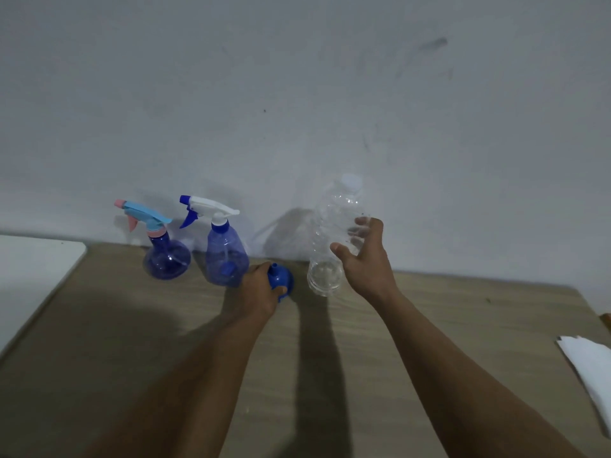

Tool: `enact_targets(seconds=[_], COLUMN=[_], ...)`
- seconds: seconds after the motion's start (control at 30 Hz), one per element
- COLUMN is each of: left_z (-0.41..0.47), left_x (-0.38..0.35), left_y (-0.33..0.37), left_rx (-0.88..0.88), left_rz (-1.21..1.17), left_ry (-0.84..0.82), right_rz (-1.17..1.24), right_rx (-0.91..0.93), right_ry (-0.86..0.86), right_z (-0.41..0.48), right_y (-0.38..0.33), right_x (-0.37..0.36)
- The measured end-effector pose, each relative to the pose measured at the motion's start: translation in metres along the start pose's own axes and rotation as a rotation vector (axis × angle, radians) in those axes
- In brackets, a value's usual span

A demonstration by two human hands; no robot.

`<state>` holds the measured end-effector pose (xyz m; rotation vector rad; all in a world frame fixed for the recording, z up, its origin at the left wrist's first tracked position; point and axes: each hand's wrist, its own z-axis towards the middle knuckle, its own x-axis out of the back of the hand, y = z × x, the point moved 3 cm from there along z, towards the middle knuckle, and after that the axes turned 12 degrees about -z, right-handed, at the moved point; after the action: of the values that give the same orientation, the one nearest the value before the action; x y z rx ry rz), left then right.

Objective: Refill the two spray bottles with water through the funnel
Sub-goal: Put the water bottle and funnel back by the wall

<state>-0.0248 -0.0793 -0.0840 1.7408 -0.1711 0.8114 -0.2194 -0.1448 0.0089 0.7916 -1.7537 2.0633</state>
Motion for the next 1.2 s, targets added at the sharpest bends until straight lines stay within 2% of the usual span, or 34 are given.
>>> enact_targets(seconds=[0.33, 0.5, 0.67, 0.77, 0.9, 1.1, 1.2], left_z=[0.022, 0.005, -0.031, -0.052, -0.065, -0.073, -0.086], left_x=[-0.012, -0.011, -0.018, -0.014, -0.001, -0.005, -0.017], left_y=[-0.001, 0.004, -0.004, 0.002, 0.034, 0.104, 0.141], left_rx=[0.003, -0.006, -0.081, -0.226, -0.386, -0.537, -0.647], left_rz=[-0.035, -0.061, -0.182, -0.107, -0.083, -0.029, 0.062], left_ry=[0.011, 0.048, 0.127, 0.146, 0.055, -0.274, -0.361], right_rz=[-0.066, -0.094, -0.163, -0.329, -0.447, -0.532, -0.542], right_rx=[-0.034, -0.094, -0.166, -0.264, -0.363, -0.472, -0.532], right_ry=[0.044, 0.046, 0.027, 0.023, 0.027, 0.099, 0.153], right_z=[0.000, -0.008, -0.026, -0.040, -0.069, -0.125, -0.153], right_y=[0.002, -0.005, -0.016, -0.021, -0.021, -0.019, -0.014], right_x=[0.003, 0.006, 0.016, 0.030, 0.058, 0.111, 0.139])
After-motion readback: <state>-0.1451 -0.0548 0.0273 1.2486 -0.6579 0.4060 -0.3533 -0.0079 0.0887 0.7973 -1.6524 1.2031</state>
